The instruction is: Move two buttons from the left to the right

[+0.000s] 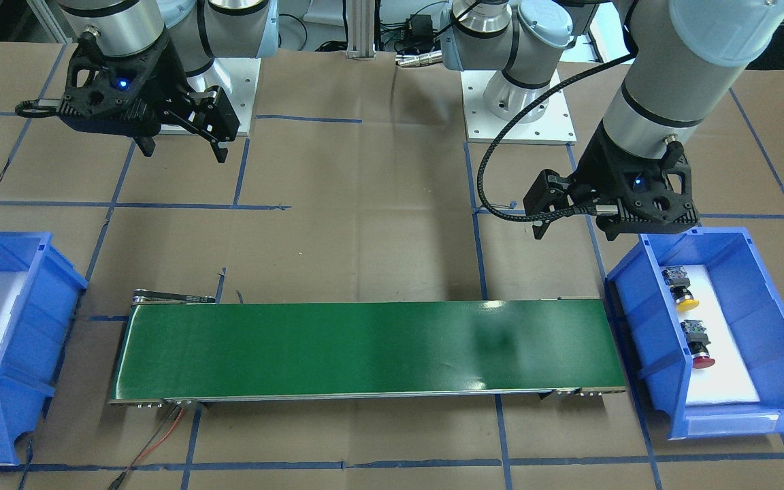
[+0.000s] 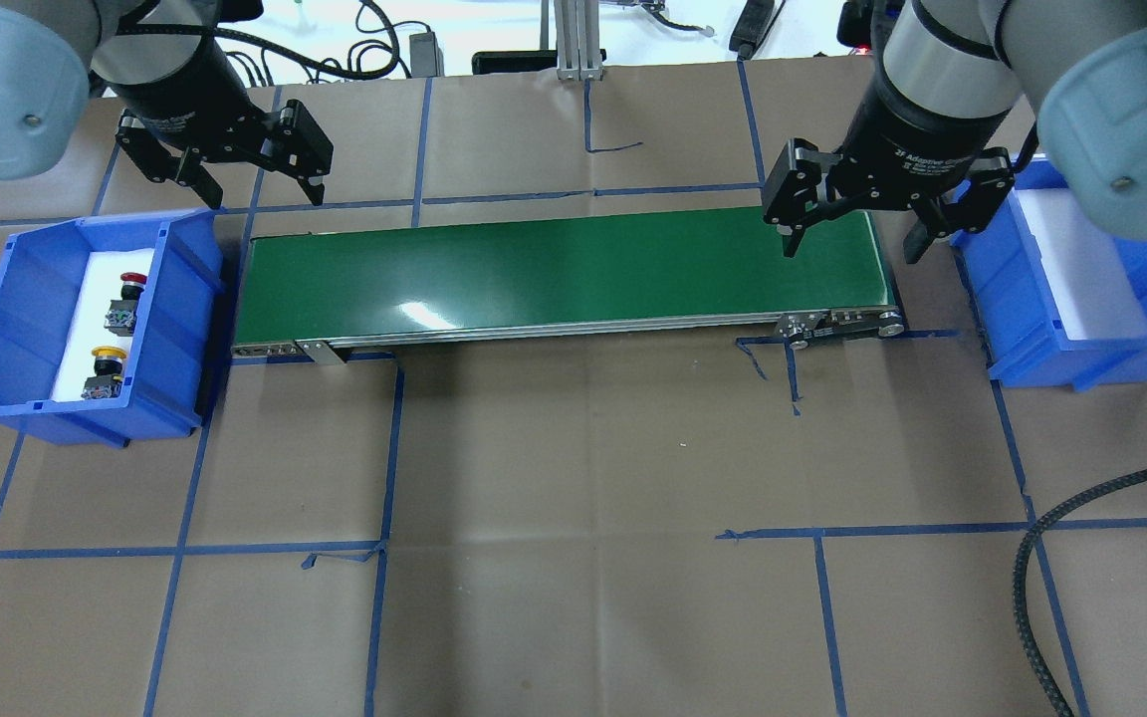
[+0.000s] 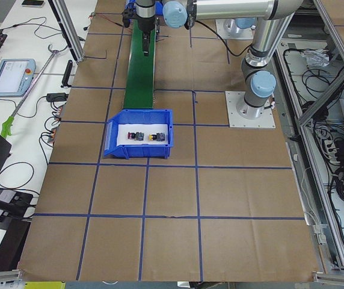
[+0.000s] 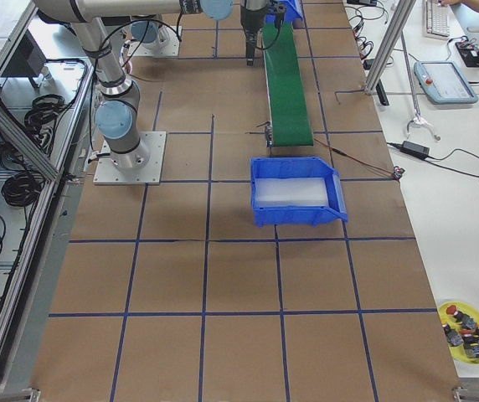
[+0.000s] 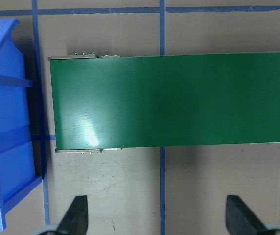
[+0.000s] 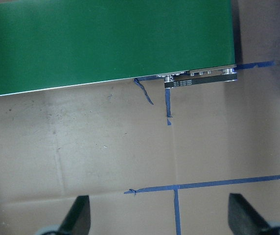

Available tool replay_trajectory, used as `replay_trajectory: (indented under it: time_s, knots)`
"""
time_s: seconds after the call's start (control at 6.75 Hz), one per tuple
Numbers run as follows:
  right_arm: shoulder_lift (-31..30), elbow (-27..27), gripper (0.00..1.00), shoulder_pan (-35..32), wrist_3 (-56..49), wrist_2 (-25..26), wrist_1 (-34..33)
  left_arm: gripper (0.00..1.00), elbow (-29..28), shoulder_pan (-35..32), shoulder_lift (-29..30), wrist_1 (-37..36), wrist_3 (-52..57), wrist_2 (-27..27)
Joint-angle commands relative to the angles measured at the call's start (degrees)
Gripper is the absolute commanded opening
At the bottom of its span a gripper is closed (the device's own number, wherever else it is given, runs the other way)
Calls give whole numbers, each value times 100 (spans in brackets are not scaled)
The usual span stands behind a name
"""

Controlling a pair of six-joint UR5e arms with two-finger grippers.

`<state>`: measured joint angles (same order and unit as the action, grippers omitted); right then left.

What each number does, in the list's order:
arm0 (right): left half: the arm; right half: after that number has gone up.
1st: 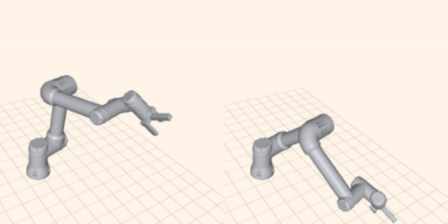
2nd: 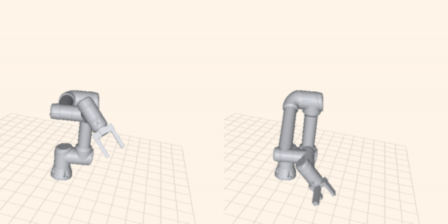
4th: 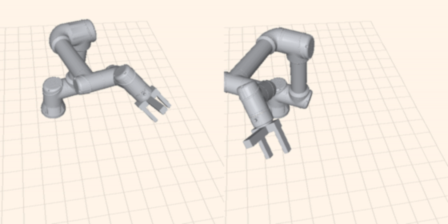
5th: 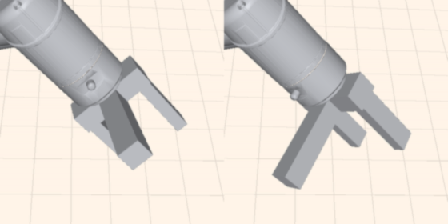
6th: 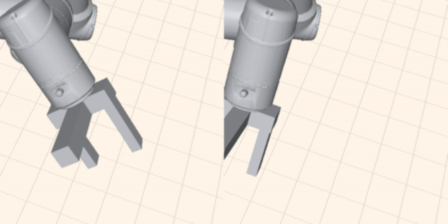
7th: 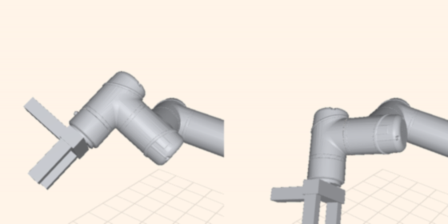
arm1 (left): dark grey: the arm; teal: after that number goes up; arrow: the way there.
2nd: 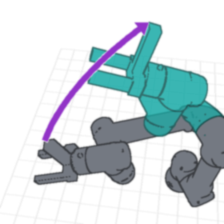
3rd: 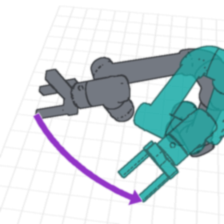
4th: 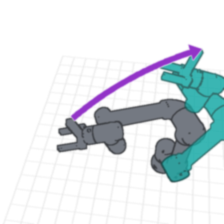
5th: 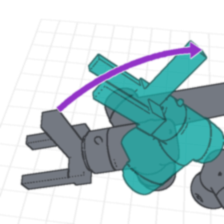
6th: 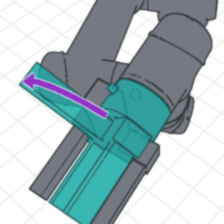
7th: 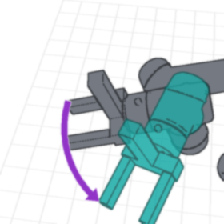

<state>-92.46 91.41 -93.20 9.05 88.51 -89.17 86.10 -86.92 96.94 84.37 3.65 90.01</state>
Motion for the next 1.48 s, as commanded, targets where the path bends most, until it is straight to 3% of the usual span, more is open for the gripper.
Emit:
replay_trajectory:
  time_s: [0.0,0.89,1.33]
  knots:
    - [9,0,100,-5,0,-9,-12,100,3,0,0,0,-5,-1]
    - [0,0,100,-31,0,-9,-13,100,21,52,-17,9,48,-10]
    - [0,0,100,-31,9,-9,-13,100,-23,938,-35,9,503,-72]
